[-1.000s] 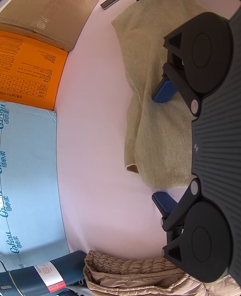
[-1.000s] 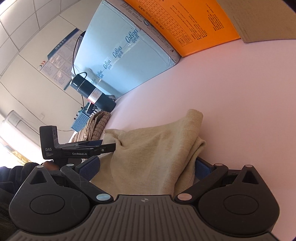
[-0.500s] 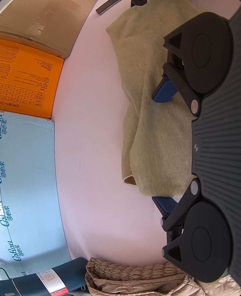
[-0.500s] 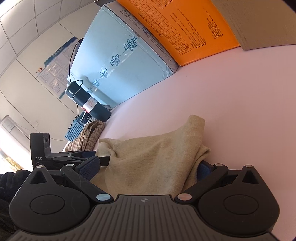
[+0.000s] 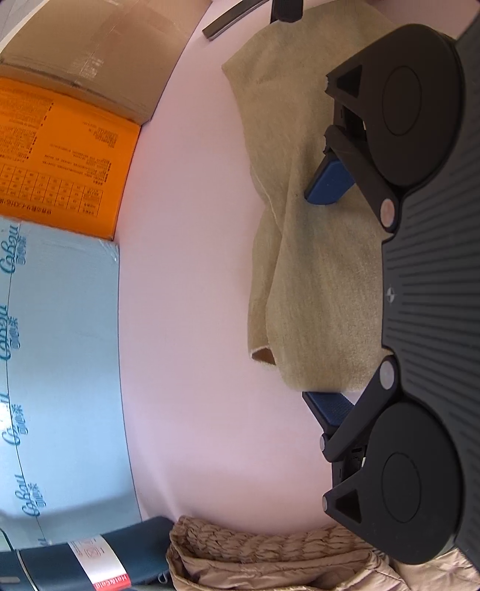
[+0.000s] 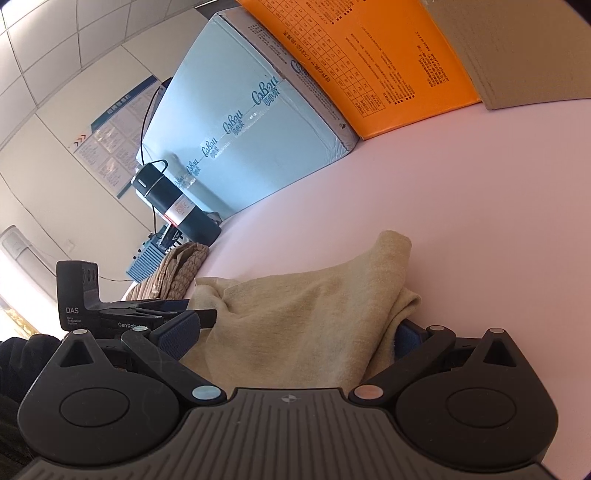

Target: Fold clothes

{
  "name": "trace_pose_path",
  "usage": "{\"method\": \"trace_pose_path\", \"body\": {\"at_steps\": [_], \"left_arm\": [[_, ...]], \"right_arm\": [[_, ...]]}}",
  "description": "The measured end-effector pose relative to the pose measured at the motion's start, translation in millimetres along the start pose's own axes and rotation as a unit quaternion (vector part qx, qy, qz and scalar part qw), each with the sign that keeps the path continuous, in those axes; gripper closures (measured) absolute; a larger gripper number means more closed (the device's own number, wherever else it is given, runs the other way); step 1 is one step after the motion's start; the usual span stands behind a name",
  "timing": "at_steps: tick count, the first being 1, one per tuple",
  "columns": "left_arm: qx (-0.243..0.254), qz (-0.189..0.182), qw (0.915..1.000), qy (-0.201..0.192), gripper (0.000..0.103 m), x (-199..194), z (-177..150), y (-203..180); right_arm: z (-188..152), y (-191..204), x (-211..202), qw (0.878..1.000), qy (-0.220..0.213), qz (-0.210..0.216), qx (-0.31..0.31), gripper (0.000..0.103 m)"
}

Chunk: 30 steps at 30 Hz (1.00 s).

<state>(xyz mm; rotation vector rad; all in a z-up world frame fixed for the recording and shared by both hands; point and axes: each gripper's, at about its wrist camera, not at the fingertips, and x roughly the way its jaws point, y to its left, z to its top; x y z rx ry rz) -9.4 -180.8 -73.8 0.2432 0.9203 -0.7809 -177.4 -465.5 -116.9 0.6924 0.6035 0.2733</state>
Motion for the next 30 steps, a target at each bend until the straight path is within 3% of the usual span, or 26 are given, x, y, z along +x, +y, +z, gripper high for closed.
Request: {"method": "trace_pose_path", "body": {"at_steps": [6,7,8,9,10,11,13,25,30], "left_arm": [[0.024,-0.001,0.9997,0.006,0.001,2.6,-0.7,-6.9],[0.022,-0.001,0.9998,0.002,0.005,1.5,-0.9,-6.7],[0.02,-0.001,0.9998,-0.003,0.017,0.4,-1.1,-6.4],[0.015,-0.004,0.9999,-0.007,0.027,-1.5,-0.8,-5.8],[0.007,-0.01,0.9999,-0.012,0.054,-3.7,0.0,-4.9],[0.0,-0.016,0.9997,-0.016,0.074,-6.0,0.7,-4.0],[-0.017,-0.016,0.9994,-0.026,0.085,-10.7,1.1,-3.7],[-0.035,-0.004,0.9972,-0.065,0.088,-44.9,-5.1,-20.1],[-0.036,0.001,0.9965,-0.075,0.088,-59.2,-9.9,-22.8]], "right_arm": [[0.9,2.2,0.4,1.0,-0.001,-0.008,0.004,0.001],[1.7,2.7,0.7,1.0,0.001,-0.017,0.009,0.007],[2.7,0.9,0.8,0.999,0.003,-0.029,0.023,0.015],[3.7,-0.9,0.8,0.998,0.005,-0.042,0.037,0.051],[4.5,-3.4,1.2,0.997,0.009,-0.054,0.052,0.095],[3.7,-8.6,2.3,0.995,0.016,-0.063,0.072,0.094],[-0.7,-12.9,-0.4,0.995,0.005,-0.058,0.086,0.094],[-12.8,6.2,-17.2,0.987,-0.078,-0.026,0.139,0.094],[-15.5,22.4,-21.6,0.985,-0.093,-0.008,0.143,0.094]]}}
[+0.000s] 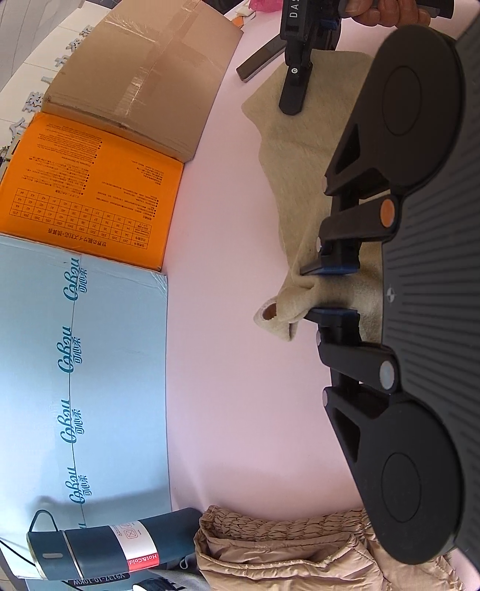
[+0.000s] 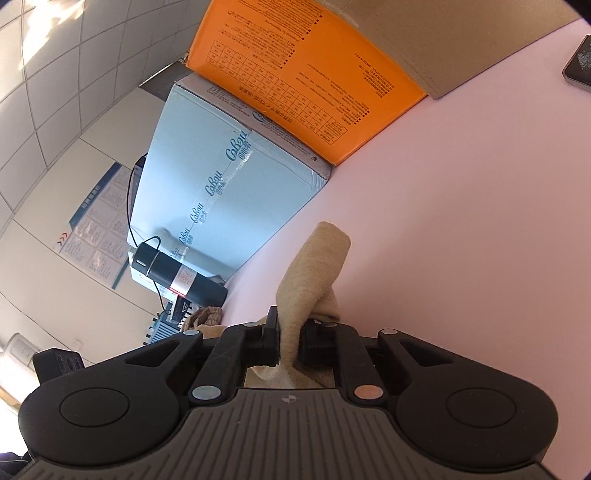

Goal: Fold clothes
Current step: 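Close both grippers on the folded top, then lift and carry the folded top onto the beige quilted jacket with both grippers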

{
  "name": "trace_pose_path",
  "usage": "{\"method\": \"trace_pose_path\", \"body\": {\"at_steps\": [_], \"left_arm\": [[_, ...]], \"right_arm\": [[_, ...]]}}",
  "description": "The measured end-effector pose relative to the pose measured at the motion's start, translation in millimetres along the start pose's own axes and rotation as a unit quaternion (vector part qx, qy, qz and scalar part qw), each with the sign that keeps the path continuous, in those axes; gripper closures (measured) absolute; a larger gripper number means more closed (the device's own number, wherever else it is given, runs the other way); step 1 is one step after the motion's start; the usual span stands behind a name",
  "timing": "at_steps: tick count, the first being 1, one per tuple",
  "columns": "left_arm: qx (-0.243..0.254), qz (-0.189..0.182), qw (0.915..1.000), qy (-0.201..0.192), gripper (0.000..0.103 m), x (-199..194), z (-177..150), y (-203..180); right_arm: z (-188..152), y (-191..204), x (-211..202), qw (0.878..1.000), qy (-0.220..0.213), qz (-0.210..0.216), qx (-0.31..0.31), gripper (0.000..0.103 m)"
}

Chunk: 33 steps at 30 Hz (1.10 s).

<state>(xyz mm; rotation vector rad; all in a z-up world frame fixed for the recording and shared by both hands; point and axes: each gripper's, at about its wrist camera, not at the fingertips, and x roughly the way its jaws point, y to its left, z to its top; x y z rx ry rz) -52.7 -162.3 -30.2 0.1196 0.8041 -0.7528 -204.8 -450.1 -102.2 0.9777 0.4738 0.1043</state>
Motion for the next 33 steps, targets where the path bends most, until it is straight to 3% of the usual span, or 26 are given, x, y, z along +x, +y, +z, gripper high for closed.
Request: {"method": "trace_pose_path", "body": {"at_steps": [16,28,33], "left_arm": [[-0.009,0.002,0.9981,-0.061,0.088,-67.8,-8.2,25.6],[-0.046,0.028,0.9946,-0.088,0.088,-114.5,-8.1,91.8],[-0.059,0.048,0.9897,-0.121,0.088,-143.9,0.4,118.7]], "right_arm": [[-19.8,56.1,-6.1,0.998,-0.025,0.06,0.002,0.094],[-45.6,111.2,43.3,0.995,0.003,0.103,-0.003,0.094],[-43.0,150.4,78.2,0.989,0.026,0.141,-0.021,0.094]]}}
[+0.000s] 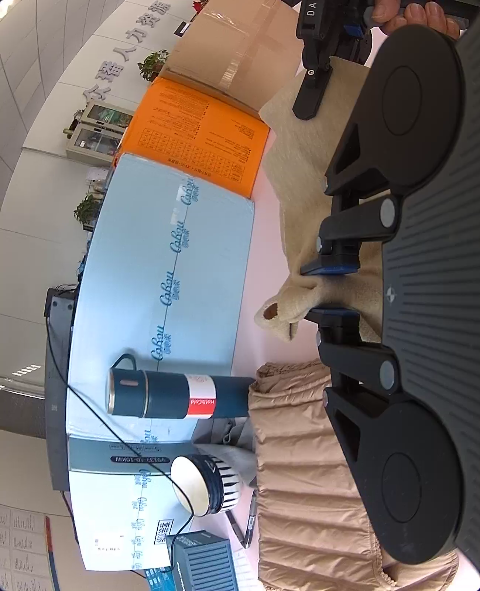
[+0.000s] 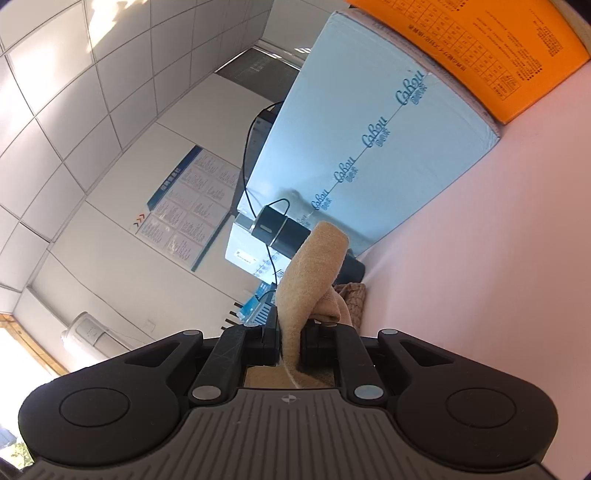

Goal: Fold clothes
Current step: 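Lift and carry the folded top onto the beige quilted jacket with both grippers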

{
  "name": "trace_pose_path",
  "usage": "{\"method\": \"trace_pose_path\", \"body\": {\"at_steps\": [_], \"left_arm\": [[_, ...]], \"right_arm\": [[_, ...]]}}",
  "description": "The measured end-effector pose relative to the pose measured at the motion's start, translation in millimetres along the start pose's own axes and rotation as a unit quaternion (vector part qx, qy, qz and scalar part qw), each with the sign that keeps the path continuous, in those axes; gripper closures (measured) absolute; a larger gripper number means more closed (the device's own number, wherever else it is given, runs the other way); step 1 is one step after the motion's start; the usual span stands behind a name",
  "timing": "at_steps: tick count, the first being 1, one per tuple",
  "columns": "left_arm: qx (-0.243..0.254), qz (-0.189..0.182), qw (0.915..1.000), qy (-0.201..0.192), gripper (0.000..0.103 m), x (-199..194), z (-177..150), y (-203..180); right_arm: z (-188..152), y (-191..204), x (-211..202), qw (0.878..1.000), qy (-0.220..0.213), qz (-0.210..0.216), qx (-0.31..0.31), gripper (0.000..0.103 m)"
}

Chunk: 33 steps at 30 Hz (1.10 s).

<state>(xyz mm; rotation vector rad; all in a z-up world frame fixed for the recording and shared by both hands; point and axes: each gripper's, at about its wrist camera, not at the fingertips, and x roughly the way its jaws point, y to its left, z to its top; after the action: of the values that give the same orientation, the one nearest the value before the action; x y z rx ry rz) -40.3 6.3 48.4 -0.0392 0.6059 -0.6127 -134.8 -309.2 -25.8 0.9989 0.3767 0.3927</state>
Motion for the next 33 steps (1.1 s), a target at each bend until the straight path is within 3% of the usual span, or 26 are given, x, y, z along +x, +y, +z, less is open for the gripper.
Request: {"method": "trace_pose_path", "body": {"at_steps": [9,14,23,33], "left_arm": [[-0.025,0.061,0.9945,-0.081,0.087,-45.3,41.6,60.1],[-0.059,0.106,0.9884,-0.092,0.087,-55.1,51.1,102.6],[-0.118,0.15,0.9798,-0.058,0.087,-44.5,42.4,152.1],[-0.154,0.182,0.971,0.023,0.087,7.9,21.4,180.5]], "right_arm": [[19.8,50.7,93.7,0.995,0.052,0.082,-0.018,0.094],[17.9,66.3,144.6,0.99,0.092,0.105,-0.031,0.094],[-6.2,59.2,211.0,0.982,0.159,0.1,-0.023,0.094],[-15.1,17.4,237.4,0.982,0.184,0.036,-0.016,0.092]]}}
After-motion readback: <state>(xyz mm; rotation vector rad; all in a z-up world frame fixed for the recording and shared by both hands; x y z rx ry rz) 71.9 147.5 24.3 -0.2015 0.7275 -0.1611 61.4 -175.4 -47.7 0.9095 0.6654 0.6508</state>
